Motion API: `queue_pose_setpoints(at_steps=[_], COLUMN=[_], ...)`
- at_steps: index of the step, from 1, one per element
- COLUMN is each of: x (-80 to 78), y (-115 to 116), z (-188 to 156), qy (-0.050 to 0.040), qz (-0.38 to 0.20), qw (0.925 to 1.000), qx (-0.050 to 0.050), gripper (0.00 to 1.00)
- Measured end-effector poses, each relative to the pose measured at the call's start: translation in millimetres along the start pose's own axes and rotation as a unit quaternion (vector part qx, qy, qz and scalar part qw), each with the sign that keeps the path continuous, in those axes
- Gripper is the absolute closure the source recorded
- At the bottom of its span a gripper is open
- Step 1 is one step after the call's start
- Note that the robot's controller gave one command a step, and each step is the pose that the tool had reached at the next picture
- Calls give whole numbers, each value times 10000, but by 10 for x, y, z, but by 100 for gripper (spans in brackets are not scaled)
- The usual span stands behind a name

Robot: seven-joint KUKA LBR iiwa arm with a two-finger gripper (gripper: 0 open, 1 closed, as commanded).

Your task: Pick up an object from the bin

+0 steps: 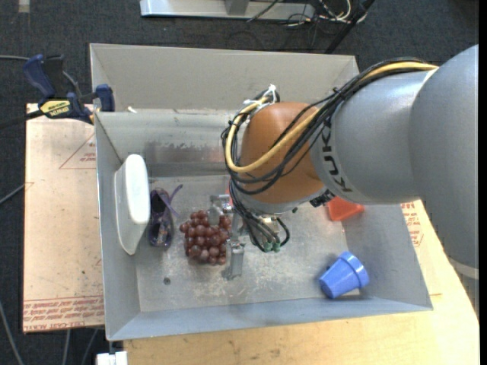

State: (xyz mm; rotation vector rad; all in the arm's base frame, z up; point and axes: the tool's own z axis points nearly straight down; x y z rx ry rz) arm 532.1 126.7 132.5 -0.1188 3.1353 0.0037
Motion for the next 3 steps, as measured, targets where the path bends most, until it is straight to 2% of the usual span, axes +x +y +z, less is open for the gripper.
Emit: queue_pose_setpoints(at_steps=[1,2,3], x=[-17,-17,10], y=[65,66,211], z=[607,607,-779], qy=[-8,-8,-22], qz=[-613,-613,-546], qw=[9981,9981,9985], qx=[0,-1,-5], gripper=[100,100,100])
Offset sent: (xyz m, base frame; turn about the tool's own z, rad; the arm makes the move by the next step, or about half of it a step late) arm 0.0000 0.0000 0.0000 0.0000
